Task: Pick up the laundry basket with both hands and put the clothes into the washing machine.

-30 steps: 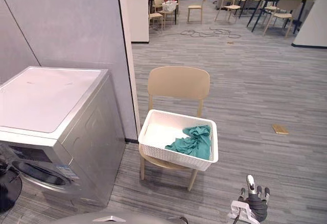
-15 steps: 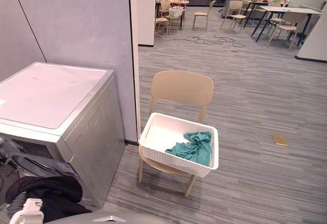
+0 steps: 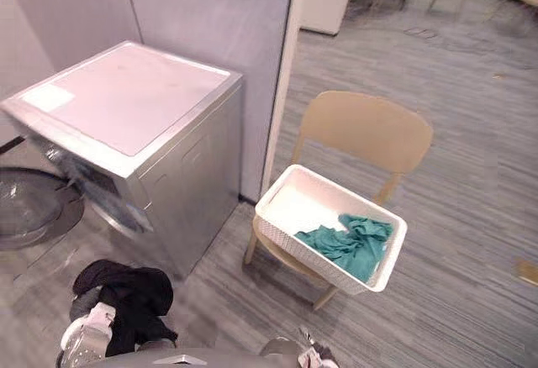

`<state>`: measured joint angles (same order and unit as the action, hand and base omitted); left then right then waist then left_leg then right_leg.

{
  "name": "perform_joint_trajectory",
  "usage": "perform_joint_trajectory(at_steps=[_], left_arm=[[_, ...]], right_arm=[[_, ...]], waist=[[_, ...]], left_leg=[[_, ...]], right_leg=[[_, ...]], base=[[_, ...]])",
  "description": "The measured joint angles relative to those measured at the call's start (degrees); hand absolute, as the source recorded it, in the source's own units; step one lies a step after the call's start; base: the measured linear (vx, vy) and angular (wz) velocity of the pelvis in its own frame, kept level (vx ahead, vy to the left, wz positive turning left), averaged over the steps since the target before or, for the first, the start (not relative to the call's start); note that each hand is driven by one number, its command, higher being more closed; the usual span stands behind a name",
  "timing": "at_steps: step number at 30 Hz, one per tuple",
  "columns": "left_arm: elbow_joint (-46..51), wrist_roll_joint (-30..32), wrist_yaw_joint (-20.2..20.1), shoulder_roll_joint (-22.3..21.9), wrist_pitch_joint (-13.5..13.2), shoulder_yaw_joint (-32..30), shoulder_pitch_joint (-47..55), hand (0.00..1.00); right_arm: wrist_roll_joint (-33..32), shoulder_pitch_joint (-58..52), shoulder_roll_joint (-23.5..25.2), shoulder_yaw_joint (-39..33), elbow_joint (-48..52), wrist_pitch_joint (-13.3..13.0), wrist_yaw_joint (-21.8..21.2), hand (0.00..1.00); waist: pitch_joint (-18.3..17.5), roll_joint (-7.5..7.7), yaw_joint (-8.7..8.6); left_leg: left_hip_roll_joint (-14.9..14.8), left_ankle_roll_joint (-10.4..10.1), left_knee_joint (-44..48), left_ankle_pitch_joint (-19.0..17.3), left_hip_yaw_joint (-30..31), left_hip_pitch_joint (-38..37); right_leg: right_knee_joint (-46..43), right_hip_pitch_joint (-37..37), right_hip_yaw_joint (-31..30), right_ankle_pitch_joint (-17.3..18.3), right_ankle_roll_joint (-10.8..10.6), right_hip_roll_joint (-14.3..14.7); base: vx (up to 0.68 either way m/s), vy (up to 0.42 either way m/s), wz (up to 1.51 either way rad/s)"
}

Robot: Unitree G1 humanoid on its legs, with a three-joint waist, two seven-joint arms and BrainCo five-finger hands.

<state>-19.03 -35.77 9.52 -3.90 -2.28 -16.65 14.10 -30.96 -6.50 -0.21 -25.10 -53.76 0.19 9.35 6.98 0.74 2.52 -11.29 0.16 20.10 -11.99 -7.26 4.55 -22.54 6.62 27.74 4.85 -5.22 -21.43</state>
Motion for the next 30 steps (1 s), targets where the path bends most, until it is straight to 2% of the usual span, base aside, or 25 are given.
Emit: perform_joint_trajectory(at_steps=[2, 5, 6, 7, 8, 9, 10, 11, 13, 14, 15, 16, 17, 18, 19, 21, 22, 23, 24, 26, 27, 29, 30], left_arm=[[0.4, 0.1, 0.0, 0.0, 0.0, 1.8, -0.7, 1.00], [0.1, 1.0, 0.0, 0.0, 0.0, 5.4, -2.9, 1.00], [-0.4, 1.1, -0.1, 0.0, 0.0, 6.4, -3.3, 1.00], [-1.1, 1.1, -0.3, 0.0, 0.0, 8.1, -3.9, 1.00], [-2.4, 1.1, -0.3, 0.0, 0.1, 8.2, -4.7, 1.00], [-3.1, 1.1, -0.3, -0.1, 0.1, 7.9, -5.3, 1.00], [-4.1, 1.1, -0.2, 1.2, 0.1, 7.7, -5.5, 1.00], [-4.1, 1.1, -0.1, 2.6, 0.1, 7.8, -5.3, 1.00], [-3.6, 1.1, -0.2, 4.0, 0.1, 7.9, -5.4, 1.00], [-2.7, 1.1, -0.2, 5.3, 0.1, 8.2, -5.7, 1.00], [-2.1, 1.1, -0.2, 6.5, 0.1, 8.4, -6.4, 1.00], [-2.0, 1.2, -0.3, 7.1, 0.0, 8.2, -6.8, 1.00], [-2.1, 1.2, -0.3, 8.8, 0.0, 7.8, -6.5, 1.00], [-2.0, 1.8, -0.3, 9.2, 0.0, 8.0, -6.3, 1.00], [-2.0, 2.5, -0.3, 9.2, -0.1, 8.3, -6.3, 1.00], [-2.0, 4.5, -0.5, 9.2, -0.1, 11.2, -6.3, 1.00], [-2.0, 5.0, -0.6, 9.0, -0.1, 12.1, -6.2, 1.00], [-2.0, 6.0, -1.1, 8.3, -0.1, 13.4, -6.0, 1.00], [-2.2, 6.9, -1.8, 7.1, -0.1, 14.9, -6.1, 1.00], [-2.9, 7.4, -2.6, 6.1, -0.1, 16.1, -6.7, 1.00], [-5.6, 7.9, -3.3, 4.4, 0.2, 17.8, -8.1, 1.00], [-6.5, 7.9, -3.8, 2.4, 1.2, 19.3, -8.0, 1.00], [-6.6, 7.9, -4.1, 0.4, 1.7, 20.2, -8.5, 1.00]], right_arm=[[1.4, 0.1, -0.3, -1.0, 0.0, 0.0, 0.8, 0.00], [2.3, 0.1, -0.2, -3.5, -1.3, 0.1, 1.3, 0.00], [2.7, 0.1, -0.3, -3.9, -1.8, 0.1, 1.4, 0.00], [4.0, 0.4, -1.0, -4.5, -2.9, 0.2, 1.4, 0.00], [4.4, 1.8, -2.2, -4.4, -5.0, 0.5, 1.2, 0.00], [4.5, 2.6, -1.9, -4.2, -6.6, 0.8, 1.1, 0.00], [4.4, 2.8, -0.5, -4.3, -8.5, 1.3, 0.8, 0.00], [4.5, 2.7, -0.4, -3.7, -9.6, 1.3, 0.8, 0.00], [5.4, 3.0, -1.1, -1.7, -10.6, 1.5, 0.8, 0.00], [5.6, 4.0, -1.4, -0.4, -10.7, 1.5, 0.9, 0.00], [6.0, 5.3, -1.5, 0.1, -11.5, 1.5, 2.0, 0.00], [5.9, 6.1, -1.9, 0.1, -12.0, 1.5, 2.1, 0.00], [5.3, 6.3, -2.3, 0.2, -12.0, 1.6, 1.8, 0.00], [5.3, 6.1, -2.5, 0.2, -11.5, 1.5, 1.8, 0.00], [5.2, 6.0, -2.4, 0.2, -10.6, 1.6, 1.8, 0.00], [4.0, 4.3, -1.2, 0.3, -5.7, 1.2, 1.1, 0.00], [3.8, 3.9, -0.7, 0.4, -4.4, 1.0, 0.8, 0.00], [3.2, 3.1, 0.3, 0.9, -2.0, 0.7, -0.4, 0.00], [2.2, 2.8, 1.2, 2.4, -0.6, 0.2, -1.6, 0.00], [1.4, 2.8, 1.8, 2.7, 1.0, -0.3, -1.9, 0.00], [0.7, 2.6, 1.9, 2.2, 1.7, -0.8, -1.9, 0.00], [-0.8, 1.5, 1.9, 1.1, 2.3, -1.4, -2.1, 0.00], [-1.4, -0.7, 2.0, 0.1, 3.6, -1.5, -2.6, 0.00]], waist=[[0.0, -0.69, -0.59], [-0.2, 0.16, -2.11], [-0.2, 0.19, -2.31], [-0.6, 0.05, -2.48], [-1.1, -0.28, -2.53], [-0.7, 0.82, -2.67], [-0.8, 2.20, -3.07], [-1.1, 2.61, -2.56], [-1.1, 2.65, -0.98], [-1.3, 2.32, -0.92], [-1.5, 2.03, -0.40], [-1.5, 1.71, 0.00], [-1.7, 0.92, 0.18], [-2.1, 0.33, 0.17], [-2.3, 0.04, 0.11], [-2.9, -0.46, -0.54], [-2.8, -0.69, -0.63], [-2.9, -0.51, -0.84], [-3.0, -0.48, -0.94], [-3.2, -0.44, -1.35], [-3.8, -0.61, -2.60], [-3.9, -0.84, -2.92], [-3.5, -1.08, -4.02]], left_leg=[[-3.3, -0.1, 6.3, -0.8, -3.0, 0.5], [-10.4, -1.1, 6.3, -0.2, -5.8, -0.3], [-11.2, -1.5, 5.3, 0.6, -5.3, -0.5], [-11.6, -1.3, 2.0, 4.5, -3.3, -1.0], [-10.0, -10.9, 0.1, 0.6, -1.0, -1.2], [-9.2, -13.8, 1.1, 0.4, -0.8, 0.0], [-7.5, -13.6, 4.7, -1.1, 0.2, 2.5], [-7.2, -13.6, 11.7, -4.8, 2.4, 6.5], [-7.1, -12.4, 19.3, -8.8, 2.9, 10.8], [-6.3, -10.6, 22.9, -11.6, 3.2, 14.5], [-5.4, -8.9, 24.8, -12.6, 2.7, 17.9], [-5.3, -8.0, 25.1, -13.0, 2.2, 19.0], [-4.4, -6.9, 24.6, -12.5, 1.9, 19.6], [-3.2, -6.3, 23.9, -12.0, 2.4, 19.5], [-2.5, -5.9, 23.2, -11.6, 2.4, 19.2], [0.8, -4.6, 17.6, -8.7, 3.5, 16.2], [1.2, -4.4, 15.6, -7.8, 3.9, 14.8], [1.7, -4.4, 11.2, -5.9, 4.2, 11.7], [1.8, -4.9, 6.2, -3.7, 4.2, 8.3], [1.9, -5.2, 3.6, -2.7, 4.3, 7.2], [2.6, -6.0, 3.1, -2.2, 5.7, 7.7], [3.0, -5.8, 0.5, -0.4, 5.4, 6.1], [3.4, -5.1, -1.7, 1.1, 5.6, 3.9]], right_leg=[[-0.8, -1.7, 3.6, -0.1, -0.2, -1.5], [-1.4, -4.3, 9.1, -0.9, -2.2, -5.1], [-1.8, -4.1, 9.2, -1.2, -3.1, -5.8], [-3.3, -2.4, 8.9, -1.7, -4.8, -7.5], [-3.0, -0.6, 7.4, -2.7, -6.7, -8.4], [-1.6, -0.5, 6.0, -3.6, -7.2, -8.4], [2.9, -1.4, 4.3, -6.4, -6.9, -7.5], [10.0, -4.5, 4.6, -12.2, -6.2, -5.7], [16.3, -6.4, 4.8, -18.0, -6.1, -4.6], [19.9, -6.3, 5.9, -23.7, -5.6, -4.6], [23.3, -4.3, 6.0, -30.0, -0.5, -4.5], [23.7, -3.2, 5.8, -31.5, 1.4, -4.3], [19.7, -1.8, 3.7, -25.7, 0.2, -3.3], [18.5, -2.1, 1.3, -21.9, 0.9, -2.1], [17.7, -2.3, -1.0, -19.9, 1.2, -1.5], [11.5, -2.5, -11.6, -9.8, 0.2, 1.4], [9.2, -2.4, -13.5, -6.7, 0.2, 2.4], [4.0, -1.9, -16.6, -0.2, 0.1, 5.4], [-0.6, 0.0, -19.8, 6.2, 0.1, 10.7], [-0.1, 1.6, -22.7, 9.0, 0.4, 14.7], [2.3, 1.0, -26.1, 9.9, -0.9, 17.8], [1.6, -0.1, -25.6, 9.0, -2.0, 17.4], [-4.0, 0.9, -26.0, 9.3, -2.4, 17.5]], base=[[-0.08, 0.042, 1.09], [-0.04, 0.176, 1.09], [-0.04, 0.343, 0.83], [-0.04, 0.419, 0.49], [-0.05, 0.444, 0.38], [-0.09, 0.453, 0.31], [-0.10, 0.427, 0.41], [-0.10, 0.425, 0.33], [-0.10, 0.458, 0.04], [-0.18, 0.555, -0.04], [-0.16, 0.447, -0.02], [-0.11, 0.448, -0.10], [0.01, 0.370, 0.01], [0.05, 0.334, 0.13], [0.09, 0.183, 0.39], [0.10, 0.111, 0.58], [0.13, 0.014, 0.52], [0.11, -0.102, 0.34], [0.09, -0.128, 0.28], [0.06, -0.167, 0.22], [0.07, -0.139, 0.24], [0.11, -0.106, 0.28], [0.16, -0.157, 0.49]])
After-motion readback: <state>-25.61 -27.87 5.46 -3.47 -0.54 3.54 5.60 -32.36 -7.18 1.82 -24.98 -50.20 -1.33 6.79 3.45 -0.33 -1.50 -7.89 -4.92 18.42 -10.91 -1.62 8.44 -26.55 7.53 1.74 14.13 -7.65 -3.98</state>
